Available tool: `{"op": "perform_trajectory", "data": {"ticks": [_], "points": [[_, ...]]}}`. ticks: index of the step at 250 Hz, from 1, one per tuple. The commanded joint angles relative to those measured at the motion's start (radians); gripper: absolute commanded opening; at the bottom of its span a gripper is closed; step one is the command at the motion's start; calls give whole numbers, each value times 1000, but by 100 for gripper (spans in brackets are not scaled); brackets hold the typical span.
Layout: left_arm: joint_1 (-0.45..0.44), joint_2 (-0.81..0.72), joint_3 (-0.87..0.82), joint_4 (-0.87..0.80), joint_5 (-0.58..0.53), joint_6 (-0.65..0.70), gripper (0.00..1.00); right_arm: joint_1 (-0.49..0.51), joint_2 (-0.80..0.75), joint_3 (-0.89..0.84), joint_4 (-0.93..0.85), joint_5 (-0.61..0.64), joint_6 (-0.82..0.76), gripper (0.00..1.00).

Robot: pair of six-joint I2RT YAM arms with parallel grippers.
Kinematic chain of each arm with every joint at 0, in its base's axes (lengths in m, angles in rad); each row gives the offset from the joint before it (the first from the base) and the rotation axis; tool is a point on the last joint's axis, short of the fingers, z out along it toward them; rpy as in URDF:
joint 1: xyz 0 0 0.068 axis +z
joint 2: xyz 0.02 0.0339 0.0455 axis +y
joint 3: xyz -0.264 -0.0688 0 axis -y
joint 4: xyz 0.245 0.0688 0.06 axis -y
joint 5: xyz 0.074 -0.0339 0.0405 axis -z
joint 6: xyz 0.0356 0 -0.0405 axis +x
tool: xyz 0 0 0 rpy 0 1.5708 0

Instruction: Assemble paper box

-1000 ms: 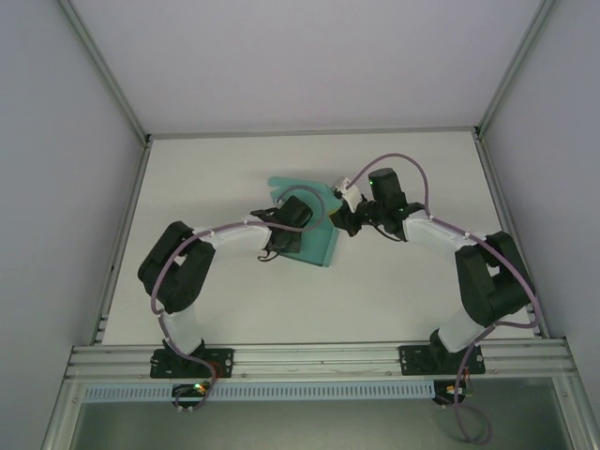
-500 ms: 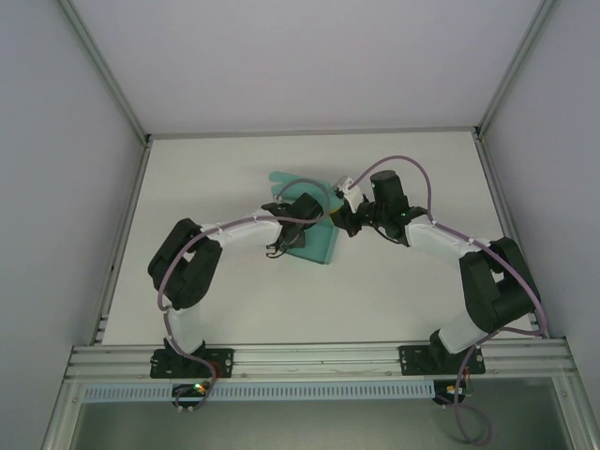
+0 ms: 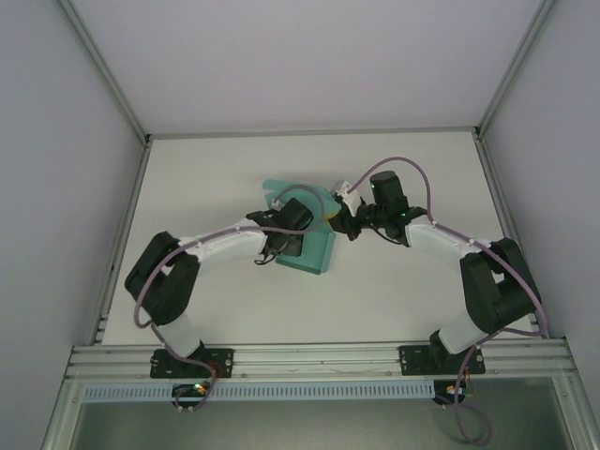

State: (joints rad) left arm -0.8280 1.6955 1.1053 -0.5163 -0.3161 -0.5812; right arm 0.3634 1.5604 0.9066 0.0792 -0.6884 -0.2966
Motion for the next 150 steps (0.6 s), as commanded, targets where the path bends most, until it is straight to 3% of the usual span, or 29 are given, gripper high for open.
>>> {"op": "perform_trajectory", "data": {"ticks": [1, 20, 32, 70, 93, 125, 150], "points": [[8, -88, -37, 36, 73, 15, 82, -5, 37, 25, 1, -71, -51, 0], [17, -119, -55, 26, 77, 5, 88, -6, 50, 38, -3, -90, -62, 0], [33, -136, -72, 24, 89, 3, 100, -7, 58, 48, -6, -99, -61, 0], [113, -237, -170, 66, 157, -37, 100, -4, 128, 143, -134, -154, -105, 1], [147, -326, -226, 66, 148, -38, 100, -2, 181, 198, -206, -217, -182, 2], [185, -445, -270, 29, 145, -21, 100, -1, 257, 297, -271, -206, -228, 5], [225, -506, -294, -8, 138, -15, 100, 0, 302, 339, -265, -189, -224, 14]]}}
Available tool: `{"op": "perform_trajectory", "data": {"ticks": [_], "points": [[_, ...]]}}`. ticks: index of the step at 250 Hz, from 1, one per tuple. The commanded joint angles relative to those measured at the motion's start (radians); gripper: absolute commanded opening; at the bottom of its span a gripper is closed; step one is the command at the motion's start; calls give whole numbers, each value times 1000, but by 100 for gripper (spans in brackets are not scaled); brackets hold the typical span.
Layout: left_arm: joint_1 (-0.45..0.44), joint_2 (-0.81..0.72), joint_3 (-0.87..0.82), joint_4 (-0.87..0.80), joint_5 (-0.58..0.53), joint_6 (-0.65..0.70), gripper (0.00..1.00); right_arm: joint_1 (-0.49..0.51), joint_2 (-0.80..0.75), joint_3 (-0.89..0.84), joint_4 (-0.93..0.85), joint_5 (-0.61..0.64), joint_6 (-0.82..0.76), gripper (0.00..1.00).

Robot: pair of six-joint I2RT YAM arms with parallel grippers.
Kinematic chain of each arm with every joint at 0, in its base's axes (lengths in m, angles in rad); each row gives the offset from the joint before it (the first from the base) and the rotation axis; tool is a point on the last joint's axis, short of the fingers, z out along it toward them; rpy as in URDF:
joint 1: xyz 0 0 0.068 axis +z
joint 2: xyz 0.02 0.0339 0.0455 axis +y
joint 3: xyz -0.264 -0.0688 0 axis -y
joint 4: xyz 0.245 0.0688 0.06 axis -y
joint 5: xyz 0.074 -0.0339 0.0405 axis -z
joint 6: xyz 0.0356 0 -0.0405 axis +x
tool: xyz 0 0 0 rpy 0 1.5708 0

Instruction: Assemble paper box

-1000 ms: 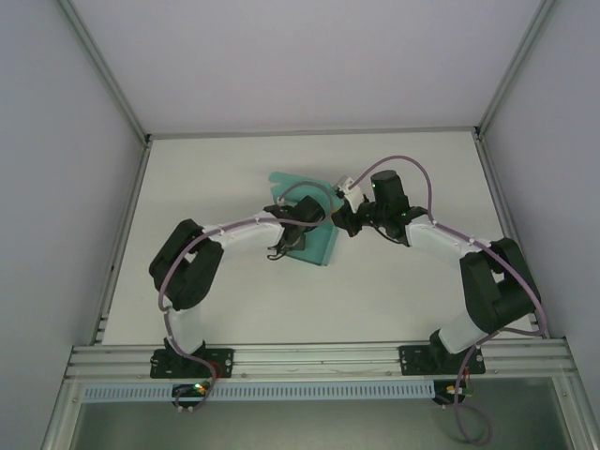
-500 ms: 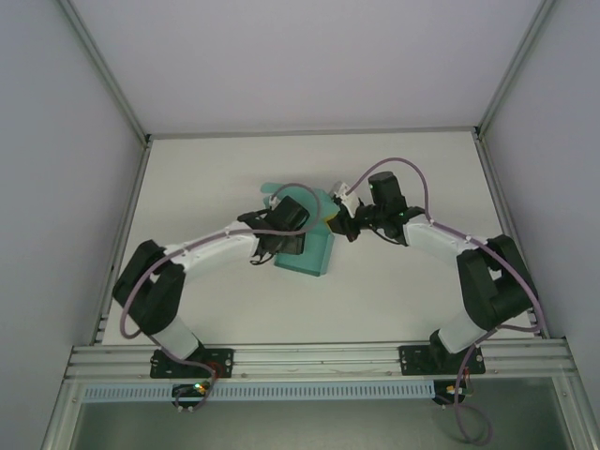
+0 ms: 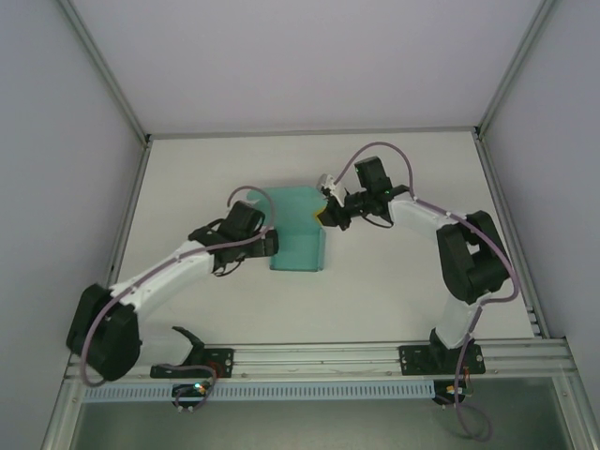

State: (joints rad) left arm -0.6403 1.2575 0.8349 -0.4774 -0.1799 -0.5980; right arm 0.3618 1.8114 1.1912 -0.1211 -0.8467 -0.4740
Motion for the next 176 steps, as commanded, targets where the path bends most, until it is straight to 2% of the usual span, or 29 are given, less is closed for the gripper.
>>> {"op": "perform_trajectory", "data": {"ticks": [1, 21, 52, 74, 91, 121, 146, 176], "points": [[40, -72, -24, -48, 3, 2, 100, 2, 53, 55, -65, -29, -45, 14], [80, -99, -43, -55, 11, 2, 100, -2, 77, 86, -72, -16, -37, 24], [116, -118, -60, -30, 33, 35, 100, -5, 101, 132, -118, -21, -44, 28], [147, -113, -50, 4, 84, 73, 100, -8, 95, 143, -131, -20, -45, 40], [185, -97, -27, 31, 144, 131, 100, -10, 81, 164, -185, 14, -67, 54], [281, -27, 47, 62, 315, 324, 100, -16, 40, 200, -322, 74, -112, 71], [363, 80, 149, 37, 544, 501, 100, -28, -4, 200, -388, 90, -124, 82], [389, 241, 341, -122, 653, 749, 100, -37, -17, 246, -521, 139, -170, 84]]}}
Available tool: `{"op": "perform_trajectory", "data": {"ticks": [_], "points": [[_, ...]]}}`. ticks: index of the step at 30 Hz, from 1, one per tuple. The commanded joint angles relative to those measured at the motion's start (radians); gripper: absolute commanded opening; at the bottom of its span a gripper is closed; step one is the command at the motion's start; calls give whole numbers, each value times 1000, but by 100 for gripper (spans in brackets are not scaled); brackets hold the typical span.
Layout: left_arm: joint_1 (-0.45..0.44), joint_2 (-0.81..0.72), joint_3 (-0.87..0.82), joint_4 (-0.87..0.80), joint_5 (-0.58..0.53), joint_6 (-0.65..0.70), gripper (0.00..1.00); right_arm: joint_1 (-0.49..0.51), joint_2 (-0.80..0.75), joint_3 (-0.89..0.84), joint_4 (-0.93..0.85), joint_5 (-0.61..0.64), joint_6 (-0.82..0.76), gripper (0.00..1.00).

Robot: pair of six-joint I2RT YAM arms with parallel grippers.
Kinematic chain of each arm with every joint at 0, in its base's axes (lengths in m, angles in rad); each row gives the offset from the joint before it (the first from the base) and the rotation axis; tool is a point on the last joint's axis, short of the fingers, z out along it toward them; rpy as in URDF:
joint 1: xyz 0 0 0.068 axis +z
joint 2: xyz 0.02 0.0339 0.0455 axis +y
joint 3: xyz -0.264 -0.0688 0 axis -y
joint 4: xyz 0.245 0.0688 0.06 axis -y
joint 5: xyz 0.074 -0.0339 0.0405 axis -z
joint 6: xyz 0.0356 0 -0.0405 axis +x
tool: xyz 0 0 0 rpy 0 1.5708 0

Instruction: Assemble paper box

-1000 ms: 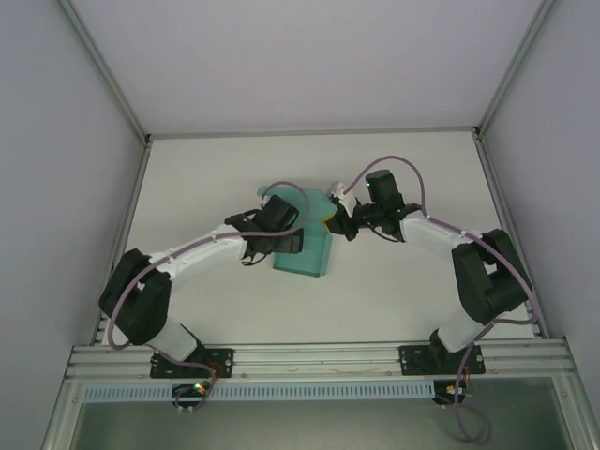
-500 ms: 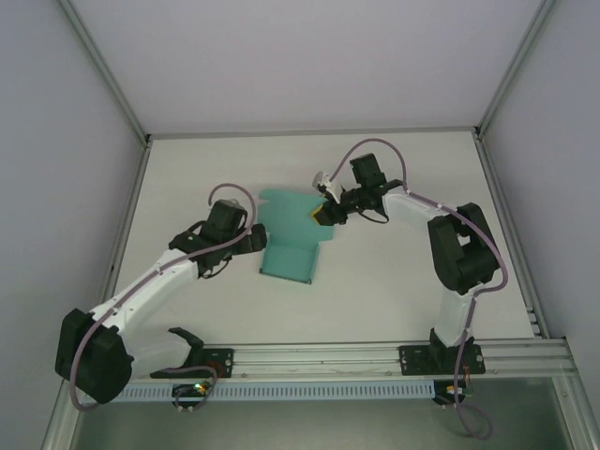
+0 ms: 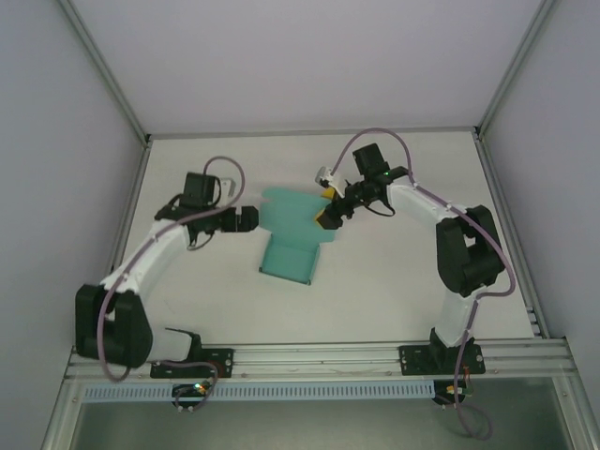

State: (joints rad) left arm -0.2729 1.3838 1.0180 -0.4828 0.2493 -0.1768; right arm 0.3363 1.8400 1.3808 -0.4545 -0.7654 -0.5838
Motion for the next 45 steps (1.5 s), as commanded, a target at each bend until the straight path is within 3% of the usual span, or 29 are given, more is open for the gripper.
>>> {"op": "perform_trajectory", "data": {"ticks": [1, 4, 10, 14, 19, 23, 29, 33, 39, 44, 45], "points": [[21, 120, 165, -123, 226, 337, 100, -10, -46, 59, -192, 59, -62, 84], [21, 248, 317, -275, 278, 561, 100, -10, -9, 120, -302, 79, -75, 84], [7, 406, 509, -438, 353, 823, 96, -9, 49, 180, -386, 113, -51, 75], [-30, 508, 637, -602, 337, 944, 81, -8, 74, 212, -430, 124, -53, 67], [-42, 592, 723, -644, 280, 952, 59, -5, 96, 227, -464, 135, -54, 44], [-45, 605, 741, -678, 314, 996, 47, -5, 102, 233, -468, 135, -50, 40], [-63, 591, 729, -655, 302, 974, 20, 11, 125, 252, -490, 132, -52, 22], [-72, 577, 706, -640, 305, 954, 0, 17, 123, 261, -495, 167, -41, 2], [-90, 493, 628, -481, 188, 799, 0, 19, 57, 251, -441, 303, 54, 0], [-139, 390, 547, -294, -28, 616, 0, 41, -21, 243, -347, 409, 237, 0], [-182, 371, 532, -266, -52, 581, 0, 49, -35, 243, -328, 444, 281, 0]]}}
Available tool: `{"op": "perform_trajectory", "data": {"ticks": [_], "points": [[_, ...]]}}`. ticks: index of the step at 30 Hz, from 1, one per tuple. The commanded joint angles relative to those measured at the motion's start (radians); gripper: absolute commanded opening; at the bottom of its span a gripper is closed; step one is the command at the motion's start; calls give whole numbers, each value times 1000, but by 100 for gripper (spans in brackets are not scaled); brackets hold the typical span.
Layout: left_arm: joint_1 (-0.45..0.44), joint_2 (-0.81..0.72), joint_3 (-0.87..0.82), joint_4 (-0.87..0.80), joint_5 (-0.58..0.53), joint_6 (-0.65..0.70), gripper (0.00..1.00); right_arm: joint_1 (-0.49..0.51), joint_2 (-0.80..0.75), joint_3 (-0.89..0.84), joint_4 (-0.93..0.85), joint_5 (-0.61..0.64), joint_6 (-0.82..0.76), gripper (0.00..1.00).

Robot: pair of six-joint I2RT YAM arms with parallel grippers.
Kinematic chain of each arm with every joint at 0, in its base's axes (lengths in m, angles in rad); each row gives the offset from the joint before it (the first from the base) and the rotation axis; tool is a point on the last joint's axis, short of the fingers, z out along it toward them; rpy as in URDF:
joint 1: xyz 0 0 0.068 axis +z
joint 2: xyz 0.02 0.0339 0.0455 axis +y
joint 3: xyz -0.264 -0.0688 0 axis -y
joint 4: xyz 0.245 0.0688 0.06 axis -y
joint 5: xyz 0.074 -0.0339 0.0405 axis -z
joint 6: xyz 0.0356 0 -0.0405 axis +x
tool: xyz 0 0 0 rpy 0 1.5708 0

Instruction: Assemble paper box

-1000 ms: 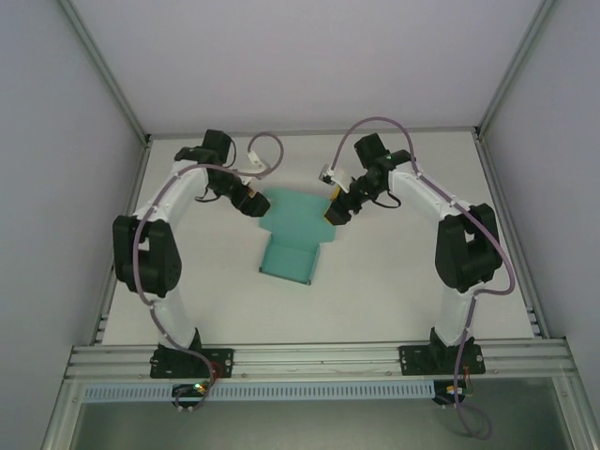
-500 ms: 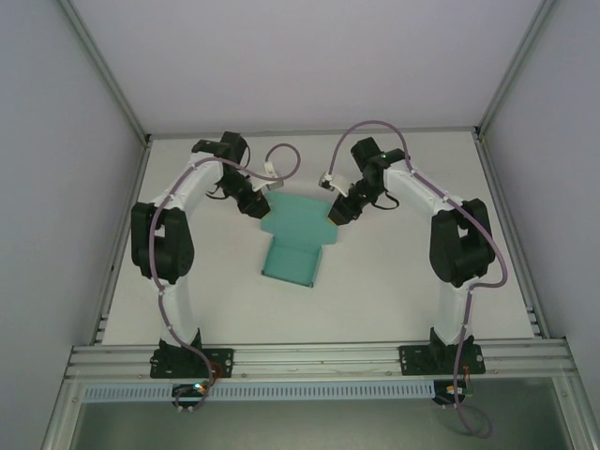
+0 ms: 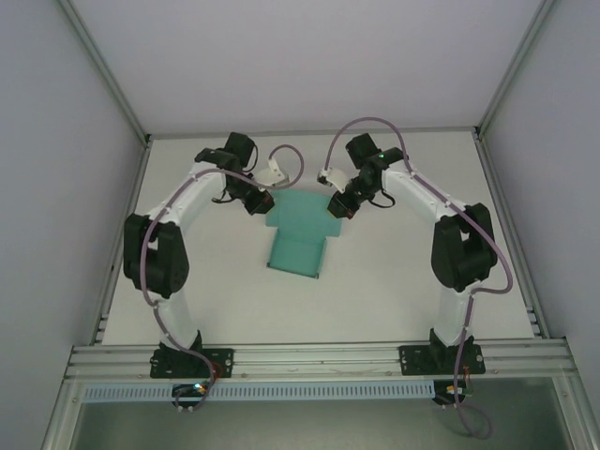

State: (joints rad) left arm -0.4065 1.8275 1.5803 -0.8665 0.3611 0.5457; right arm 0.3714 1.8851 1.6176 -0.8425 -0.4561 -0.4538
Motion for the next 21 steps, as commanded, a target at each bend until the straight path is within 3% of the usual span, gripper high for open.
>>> {"op": "perform_trajectory", "data": {"ticks": [1, 8, 13, 17, 21], "points": [[-45, -90, -43, 146, -190, -177, 0, 20, -93, 8, 75, 166, 193, 0], [-177, -160, -128, 282, -473, -420, 0, 28, -110, 1, 162, 238, 595, 1], [-253, -103, -133, 330, -620, -685, 0, 66, -140, -122, 386, 279, 896, 0], [-269, -50, -121, 365, -622, -861, 0, 86, -135, -150, 459, 347, 1007, 0], [-287, -49, -151, 434, -567, -948, 0, 91, -128, -163, 486, 408, 1079, 0]]}}
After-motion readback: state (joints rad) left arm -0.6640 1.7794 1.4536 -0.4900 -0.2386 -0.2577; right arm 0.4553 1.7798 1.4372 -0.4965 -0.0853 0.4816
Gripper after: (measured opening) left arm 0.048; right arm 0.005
